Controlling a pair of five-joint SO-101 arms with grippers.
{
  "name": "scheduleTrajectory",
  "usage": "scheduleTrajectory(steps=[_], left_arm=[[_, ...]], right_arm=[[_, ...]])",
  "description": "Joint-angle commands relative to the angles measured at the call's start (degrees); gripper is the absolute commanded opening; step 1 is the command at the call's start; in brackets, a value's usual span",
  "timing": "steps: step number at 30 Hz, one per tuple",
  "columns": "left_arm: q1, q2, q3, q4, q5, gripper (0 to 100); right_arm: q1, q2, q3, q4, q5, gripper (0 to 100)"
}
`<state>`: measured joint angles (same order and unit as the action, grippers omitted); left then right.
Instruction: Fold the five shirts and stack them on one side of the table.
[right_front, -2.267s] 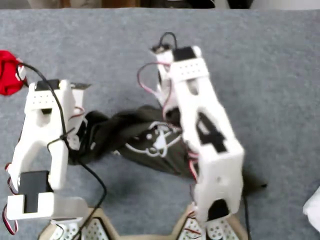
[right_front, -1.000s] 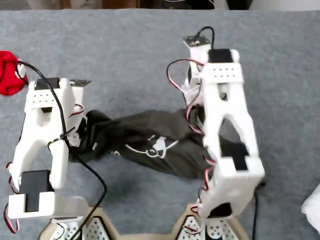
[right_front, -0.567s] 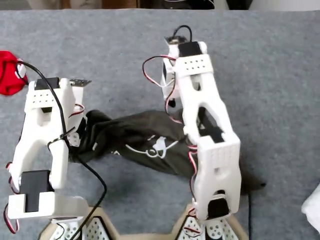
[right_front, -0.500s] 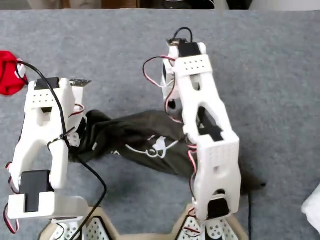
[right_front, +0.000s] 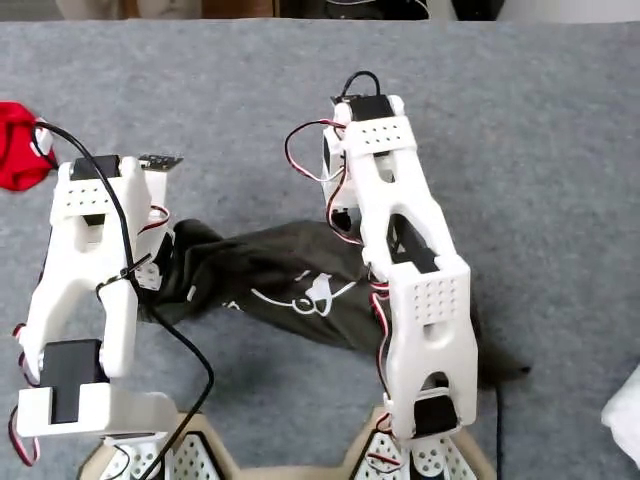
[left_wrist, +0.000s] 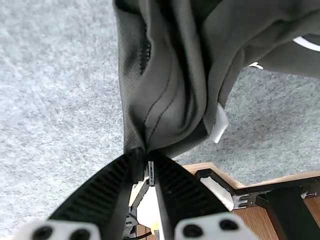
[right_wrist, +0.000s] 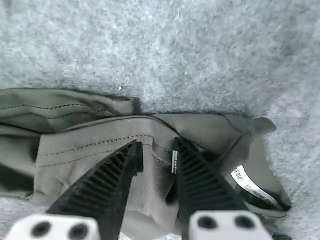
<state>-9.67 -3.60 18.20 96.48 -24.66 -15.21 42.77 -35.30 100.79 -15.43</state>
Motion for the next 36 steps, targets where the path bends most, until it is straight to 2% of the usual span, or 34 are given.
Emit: scheduleTrajectory(steps=[1, 7, 16, 23, 25, 31, 36], left_arm=[[-0.5, -1.8, -1.8, -0.4, -0.3, 2], [-0.5, -1.8, -1.8, -0.4, -0.3, 2], [-0.6, -1.8, -1.8, -0.4, -0.3, 2], [-0.6, -2.3, -3.0, -1.2, 0.3, 2], [-0.8, -2.4, -4.4, -2.2, 2.7, 2], [-1.8, -2.4, -16.4, -2.2, 8.7, 2], [-1.8, -2.4, -32.9, 2.6, 12.3, 2]], right_arm=[[1.0, -0.1, -2.5, 0.9, -0.3, 10.9], [1.1, 0.0, -2.3, 0.8, -0.3, 3.2], [2.7, -1.7, -4.6, 1.0, -0.2, 0.5], [6.5, -12.0, -10.4, 1.0, 1.8, 0.5], [7.5, -15.7, -12.4, 1.0, 2.4, 0.5], [9.2, -26.2, -18.6, 0.9, 5.5, 0.5], [10.9, -33.2, -25.0, 0.5, 6.0, 0.5]])
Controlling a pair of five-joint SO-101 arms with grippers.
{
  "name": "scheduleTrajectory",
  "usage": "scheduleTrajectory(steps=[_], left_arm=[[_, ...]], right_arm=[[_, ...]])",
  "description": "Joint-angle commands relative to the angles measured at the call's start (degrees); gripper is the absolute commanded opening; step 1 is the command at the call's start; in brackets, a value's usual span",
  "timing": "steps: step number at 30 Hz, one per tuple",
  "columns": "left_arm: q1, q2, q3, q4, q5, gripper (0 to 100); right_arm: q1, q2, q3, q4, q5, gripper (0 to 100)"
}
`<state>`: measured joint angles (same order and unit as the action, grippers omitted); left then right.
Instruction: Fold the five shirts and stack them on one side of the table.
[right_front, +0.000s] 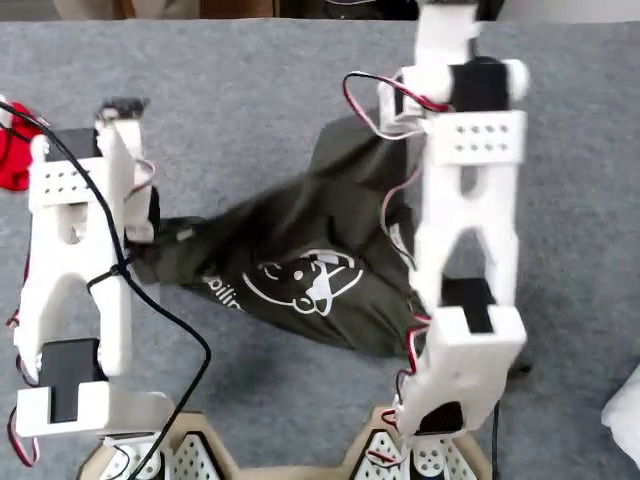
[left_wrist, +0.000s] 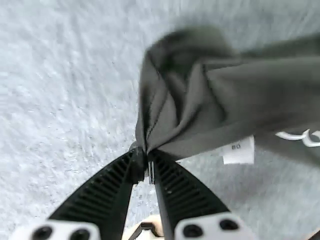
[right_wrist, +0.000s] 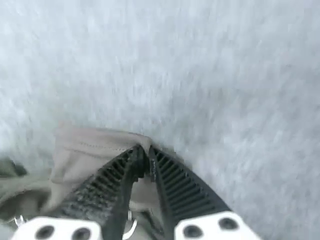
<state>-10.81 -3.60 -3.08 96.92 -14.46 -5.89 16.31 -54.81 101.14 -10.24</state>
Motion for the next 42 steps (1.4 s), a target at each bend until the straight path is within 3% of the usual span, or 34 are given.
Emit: scheduleTrajectory(steps=[1, 8, 14, 23, 33, 42], left_arm=[[-0.7, -2.4, -15.1, 2.8, 2.8, 2], [-0.6, -5.4, -38.2, 3.8, 8.5, 2], [-0.2, -14.4, -48.4, 3.8, 8.4, 2], [-3.6, -29.7, -49.6, 3.8, 8.1, 2], [-15.6, -39.0, -49.5, 3.8, 1.9, 2], [-16.1, -42.3, -45.9, 3.8, 1.6, 2]], right_arm=[[1.8, -8.0, -7.2, 0.1, 0.9, 0.5], [2.1, -13.9, -21.8, 0.1, 4.6, 0.5], [2.2, -17.5, -33.5, 0.1, 6.4, 0.5], [9.8, -26.2, -40.1, -6.4, 6.0, 0.5], [10.2, -37.1, -40.0, -6.4, 6.3, 0.5], [10.2, -41.4, -35.3, -12.1, 6.3, 0.5]])
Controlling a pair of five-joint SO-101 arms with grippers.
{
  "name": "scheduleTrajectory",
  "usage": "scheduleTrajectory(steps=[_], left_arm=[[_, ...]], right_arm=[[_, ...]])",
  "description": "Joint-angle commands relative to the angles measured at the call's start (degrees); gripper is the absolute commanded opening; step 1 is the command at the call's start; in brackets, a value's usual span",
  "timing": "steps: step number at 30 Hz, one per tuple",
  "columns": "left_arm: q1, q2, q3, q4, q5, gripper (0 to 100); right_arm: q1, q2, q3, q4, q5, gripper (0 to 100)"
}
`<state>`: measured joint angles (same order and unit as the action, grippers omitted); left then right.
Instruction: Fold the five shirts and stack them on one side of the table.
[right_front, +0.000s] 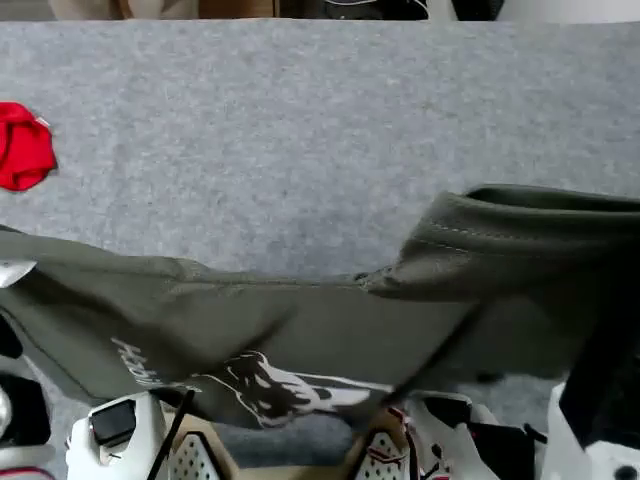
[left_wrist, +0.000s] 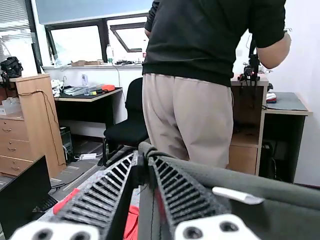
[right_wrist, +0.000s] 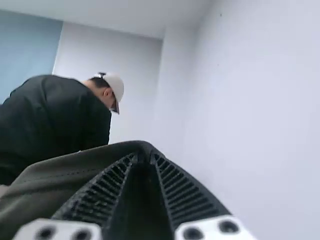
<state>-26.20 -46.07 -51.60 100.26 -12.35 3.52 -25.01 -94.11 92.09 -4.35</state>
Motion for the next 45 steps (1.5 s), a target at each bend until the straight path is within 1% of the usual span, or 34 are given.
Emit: scheduleTrajectory(steps=[1, 8, 10, 13, 16, 19, 23, 25, 27, 29, 32, 35, 39, 42, 45], left_arm=[[-0.7, 0.1, 4.0, 0.4, -0.6, 2], [-0.5, 0.4, 15.8, 0.4, -0.6, 2], [-0.5, 0.6, 23.1, -1.7, -0.6, 2], [-0.5, 0.1, 33.8, -9.3, -0.3, 2], [-0.5, 0.3, 43.7, -15.6, -0.2, 2], [-0.3, 0.5, 55.6, -24.0, -0.1, 2], [2.8, 1.8, 71.7, -36.3, -0.1, 2], [4.7, 2.7, 78.5, -41.2, -0.1, 2], [7.1, 3.8, 83.5, -44.9, -0.1, 2], [9.2, 5.1, 86.6, -47.1, -0.1, 2], [12.0, 7.2, 88.2, -47.1, -0.1, 2], [12.4, 8.7, 88.4, -47.1, -0.1, 2], [11.5, 10.4, 88.4, -46.9, -0.4, 2], [10.9, 10.9, 87.8, -44.0, -0.4, 2], [10.5, 10.9, 88.0, -41.2, -0.4, 2]], right_arm=[[0.8, 0.0, 6.2, -4.0, 0.4, 0.5], [0.7, 0.4, 19.3, -8.8, 0.9, 0.5], [0.5, 0.4, 24.0, -10.7, 4.0, 0.5], [0.5, 0.4, 33.3, -14.5, 6.6, 0.5], [0.3, 0.4, 44.4, -19.4, 6.6, 0.5], [-2.0, 0.4, 58.5, -26.2, 6.6, 0.5], [-4.1, 0.4, 75.9, -36.9, 6.7, 0.5], [-5.1, 0.4, 82.9, -42.0, 8.4, 0.5], [-6.4, 0.5, 88.7, -46.0, 10.5, 0.5], [-8.1, 1.5, 93.9, -48.1, 10.7, 0.5], [-11.9, 5.0, 98.6, -48.0, 10.6, 0.5], [-16.7, 10.3, 99.6, -47.0, 10.5, 0.8], [-25.5, 18.8, 96.2, -39.0, 7.8, 0.9], [-31.3, 24.8, 91.9, -32.5, 6.0, 0.9], [-35.2, 29.8, 87.1, -28.5, 4.9, 1.6]])
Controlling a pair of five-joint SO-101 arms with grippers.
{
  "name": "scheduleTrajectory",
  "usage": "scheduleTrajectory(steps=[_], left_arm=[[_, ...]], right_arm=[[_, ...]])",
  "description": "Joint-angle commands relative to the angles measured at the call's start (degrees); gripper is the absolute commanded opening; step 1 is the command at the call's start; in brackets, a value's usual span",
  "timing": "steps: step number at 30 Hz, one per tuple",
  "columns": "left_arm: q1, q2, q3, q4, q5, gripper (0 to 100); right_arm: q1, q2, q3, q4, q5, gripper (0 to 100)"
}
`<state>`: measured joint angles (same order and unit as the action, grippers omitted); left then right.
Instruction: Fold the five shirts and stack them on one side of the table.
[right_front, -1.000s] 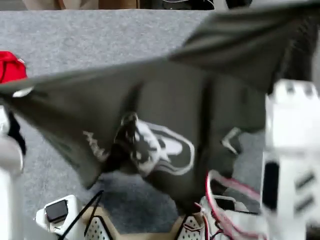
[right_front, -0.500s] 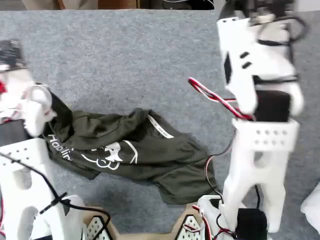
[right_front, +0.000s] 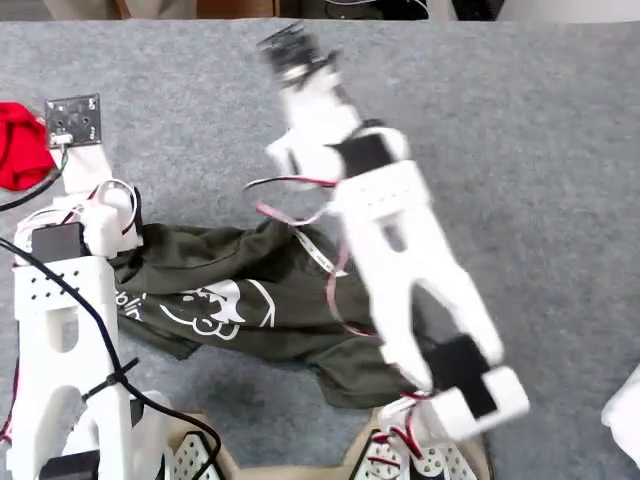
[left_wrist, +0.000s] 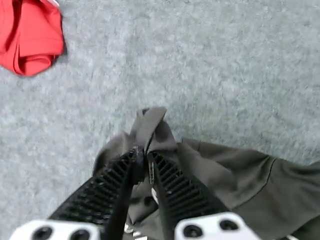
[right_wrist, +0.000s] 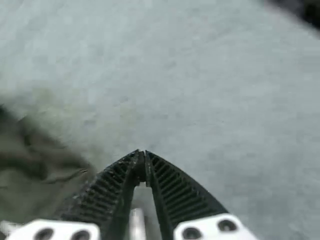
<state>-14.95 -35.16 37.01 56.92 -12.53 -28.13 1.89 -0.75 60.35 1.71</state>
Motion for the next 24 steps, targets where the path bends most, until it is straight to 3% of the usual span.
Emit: scheduleTrajectory(steps=[1, 6, 10, 19, 24], left_arm=[[-0.8, 0.0, -0.5, 3.1, -0.3, 2], [-2.7, 0.0, -0.3, 6.1, -0.2, 2], [-3.8, 0.0, 0.1, 8.1, 0.8, 2], [-3.8, -0.4, 0.0, 11.9, 15.1, 2], [-3.8, -0.1, 0.1, 12.0, 16.5, 2]], right_arm=[[-4.5, 4.5, -7.8, 4.2, -1.4, 3.4], [-7.4, 12.3, -15.8, 9.3, -3.3, 17.5], [-7.4, 19.6, -21.7, 13.8, -6.8, 18.2], [-9.4, 36.0, -35.1, 29.2, -16.2, 18.2], [-9.3, 43.8, -43.2, 35.7, -18.6, 18.2]])
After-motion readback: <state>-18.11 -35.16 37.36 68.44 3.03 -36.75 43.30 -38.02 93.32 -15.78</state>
